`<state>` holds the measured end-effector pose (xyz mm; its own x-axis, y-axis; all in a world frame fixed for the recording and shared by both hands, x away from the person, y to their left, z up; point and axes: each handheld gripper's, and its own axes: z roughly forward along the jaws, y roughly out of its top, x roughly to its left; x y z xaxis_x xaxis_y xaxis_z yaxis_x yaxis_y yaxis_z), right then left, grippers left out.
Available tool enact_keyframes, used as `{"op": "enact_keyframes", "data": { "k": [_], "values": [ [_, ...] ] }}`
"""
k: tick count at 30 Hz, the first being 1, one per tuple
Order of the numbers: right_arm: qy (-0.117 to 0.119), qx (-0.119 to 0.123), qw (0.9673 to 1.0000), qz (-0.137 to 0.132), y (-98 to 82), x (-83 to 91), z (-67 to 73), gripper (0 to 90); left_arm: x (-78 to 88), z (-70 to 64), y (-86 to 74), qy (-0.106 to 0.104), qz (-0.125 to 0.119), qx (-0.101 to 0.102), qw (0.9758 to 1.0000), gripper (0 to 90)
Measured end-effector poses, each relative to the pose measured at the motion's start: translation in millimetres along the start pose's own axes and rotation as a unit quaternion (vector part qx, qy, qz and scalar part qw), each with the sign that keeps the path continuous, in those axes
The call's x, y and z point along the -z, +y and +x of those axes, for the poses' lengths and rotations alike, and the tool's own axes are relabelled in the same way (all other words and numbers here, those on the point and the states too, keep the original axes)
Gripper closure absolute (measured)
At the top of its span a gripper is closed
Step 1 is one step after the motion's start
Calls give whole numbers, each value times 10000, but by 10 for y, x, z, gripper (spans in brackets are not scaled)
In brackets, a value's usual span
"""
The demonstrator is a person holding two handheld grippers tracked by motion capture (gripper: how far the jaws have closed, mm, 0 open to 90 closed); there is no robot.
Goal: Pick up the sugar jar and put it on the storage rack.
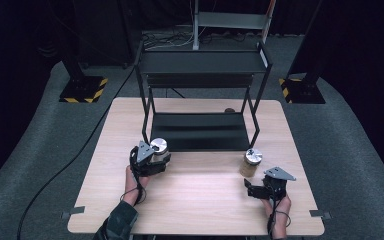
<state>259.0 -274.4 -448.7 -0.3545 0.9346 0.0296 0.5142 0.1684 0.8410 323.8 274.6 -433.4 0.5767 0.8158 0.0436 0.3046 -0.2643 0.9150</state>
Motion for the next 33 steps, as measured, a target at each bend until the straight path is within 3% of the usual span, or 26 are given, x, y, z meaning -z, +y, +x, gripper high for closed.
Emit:
{"op": "enact_keyframes", "data": {
  "k": [10,33],
  "values": [
    [18,23,10000,37,13,-6,-1,0,-3,2,28,8,-54,23,10000,303],
    [6,3,10000,26,9,-4,0,0,-177,9,130,-79,0,-13,10000,303]
  ]
}}
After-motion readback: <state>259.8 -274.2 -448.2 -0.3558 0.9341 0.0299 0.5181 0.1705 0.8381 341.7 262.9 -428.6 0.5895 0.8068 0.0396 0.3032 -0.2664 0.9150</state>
